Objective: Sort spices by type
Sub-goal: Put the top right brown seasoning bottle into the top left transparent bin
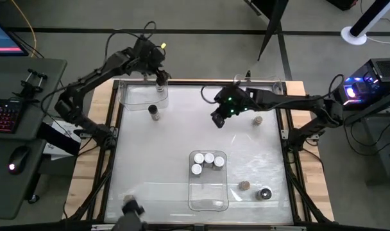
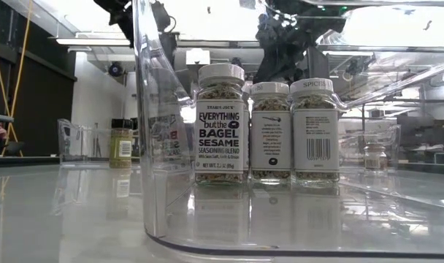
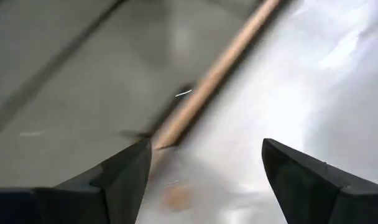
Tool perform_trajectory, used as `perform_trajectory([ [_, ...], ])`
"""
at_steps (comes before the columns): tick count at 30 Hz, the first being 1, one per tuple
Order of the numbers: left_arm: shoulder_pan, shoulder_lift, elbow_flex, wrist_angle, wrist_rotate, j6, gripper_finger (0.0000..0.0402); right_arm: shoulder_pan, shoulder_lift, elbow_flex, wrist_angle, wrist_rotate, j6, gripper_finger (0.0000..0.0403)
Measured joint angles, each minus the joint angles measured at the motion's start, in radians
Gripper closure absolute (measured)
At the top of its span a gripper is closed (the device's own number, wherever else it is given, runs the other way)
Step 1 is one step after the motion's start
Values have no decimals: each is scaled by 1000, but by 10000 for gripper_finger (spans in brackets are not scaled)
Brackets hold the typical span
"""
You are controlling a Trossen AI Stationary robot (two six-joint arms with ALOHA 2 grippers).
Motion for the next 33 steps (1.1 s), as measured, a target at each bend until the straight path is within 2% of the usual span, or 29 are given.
perform_trajectory([
  [3,-64,-57,-63,62,153,-133,110,-21,-46,0,-39,0,-1,402],
  [5,-136,-100,-127,137,181,-190,110,-33,-80,0,-97,6,-5,402],
  [11,-387,-199,-384,511,173,-408,110,-35,-163,-26,-320,83,11,402],
  [14,-497,-208,-481,711,118,-532,110,-29,-208,-110,-363,71,76,402],
  [17,-567,-208,-507,765,46,-592,110,-24,-273,-245,-383,60,208,402],
  [23,-609,-229,-505,807,-21,-570,110,-57,-415,-427,-406,188,453,402],
  [30,-592,-236,-505,805,-40,-584,110,-95,-442,-468,-478,424,609,403],
  [33,-586,-235,-505,804,-39,-617,110,-109,-434,-468,-516,459,640,403],
])
